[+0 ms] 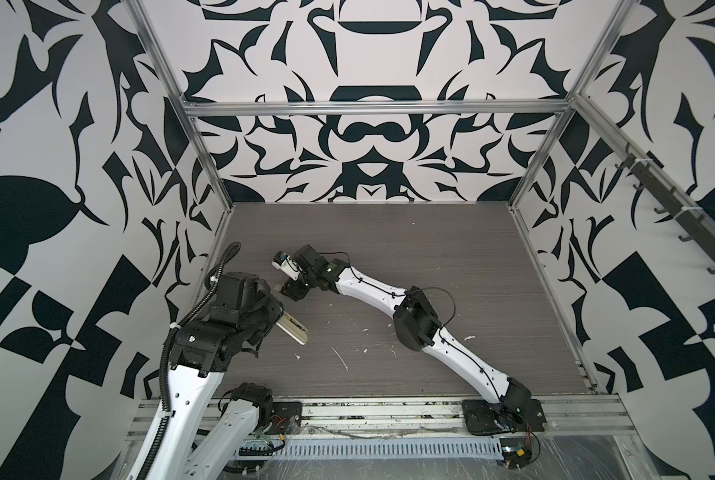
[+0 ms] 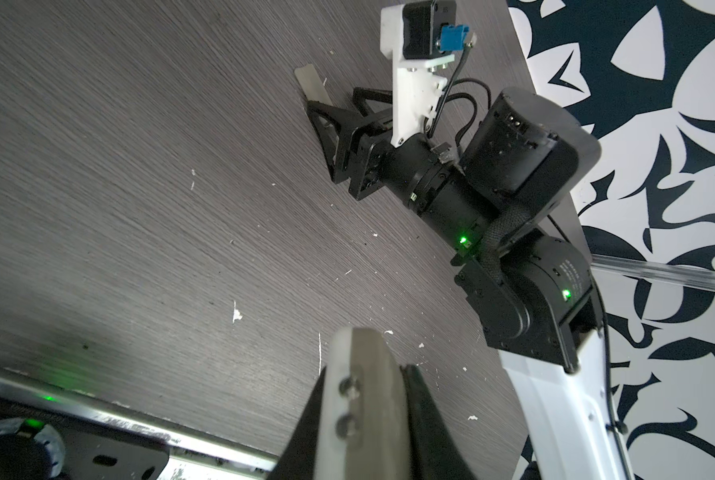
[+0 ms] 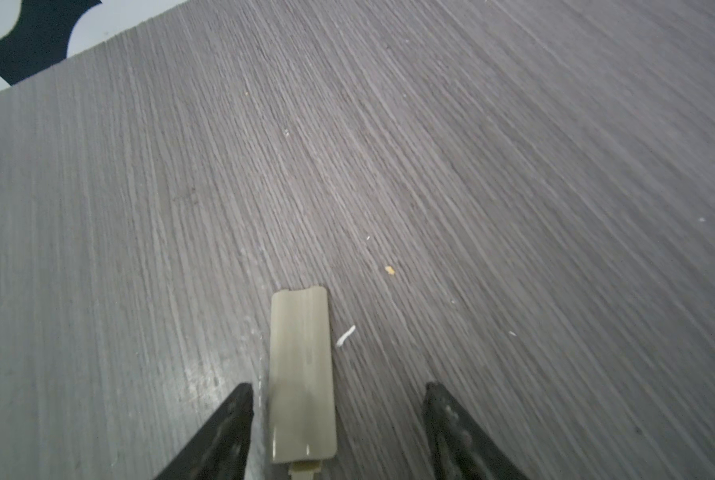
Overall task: Load the batteries into the remote control
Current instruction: 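Lower the right gripper onto the beige cover and grasp it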
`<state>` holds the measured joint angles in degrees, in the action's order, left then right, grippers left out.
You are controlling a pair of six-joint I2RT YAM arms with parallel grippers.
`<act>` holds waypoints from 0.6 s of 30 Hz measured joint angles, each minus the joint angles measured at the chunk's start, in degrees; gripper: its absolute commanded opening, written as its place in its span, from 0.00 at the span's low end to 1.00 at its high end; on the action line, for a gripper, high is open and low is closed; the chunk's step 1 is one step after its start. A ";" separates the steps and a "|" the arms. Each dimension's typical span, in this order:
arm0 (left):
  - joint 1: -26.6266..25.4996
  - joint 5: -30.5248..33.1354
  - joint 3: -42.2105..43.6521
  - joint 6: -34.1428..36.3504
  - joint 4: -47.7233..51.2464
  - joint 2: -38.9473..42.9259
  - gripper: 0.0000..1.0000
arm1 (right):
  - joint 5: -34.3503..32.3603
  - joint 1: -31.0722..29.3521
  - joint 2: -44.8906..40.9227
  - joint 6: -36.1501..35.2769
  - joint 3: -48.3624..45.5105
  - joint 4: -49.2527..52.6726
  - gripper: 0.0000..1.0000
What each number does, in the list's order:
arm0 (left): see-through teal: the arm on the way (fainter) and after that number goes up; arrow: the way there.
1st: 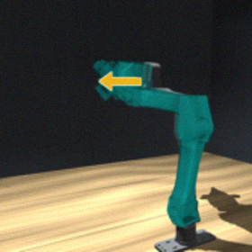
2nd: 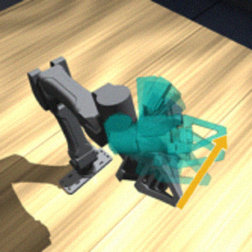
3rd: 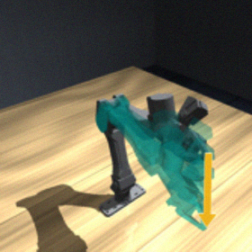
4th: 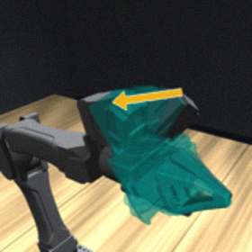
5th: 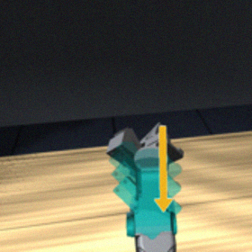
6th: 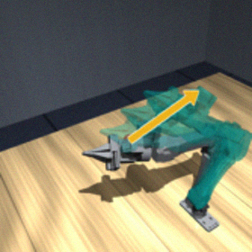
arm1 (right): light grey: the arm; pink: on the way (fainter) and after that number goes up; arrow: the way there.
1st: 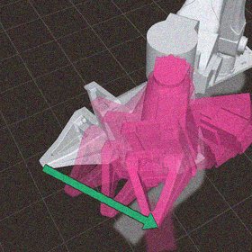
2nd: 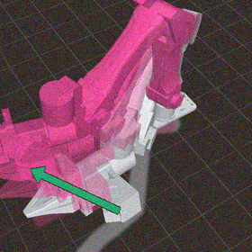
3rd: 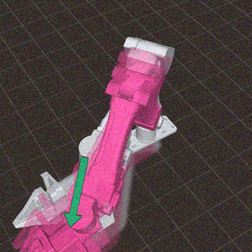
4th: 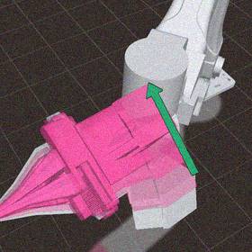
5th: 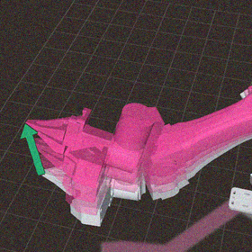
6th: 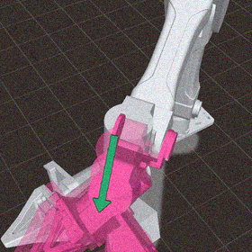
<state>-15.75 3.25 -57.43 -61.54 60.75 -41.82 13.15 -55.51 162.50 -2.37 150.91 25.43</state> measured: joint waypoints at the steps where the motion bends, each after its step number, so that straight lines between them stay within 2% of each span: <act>1: 0.00 0.02 0.00 0.00 0.02 0.11 0.00 | -0.15 -0.11 0.00 -0.17 0.00 0.00 0.65; 18: 0.00 0.44 0.00 -0.46 0.66 1.11 0.00 | -3.72 -1.44 0.00 -3.78 -0.02 0.61 0.47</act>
<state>-15.75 3.68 -57.43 -62.00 61.41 -40.71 9.43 -56.95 162.50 -6.15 150.89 26.04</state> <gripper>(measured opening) 0.242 0.486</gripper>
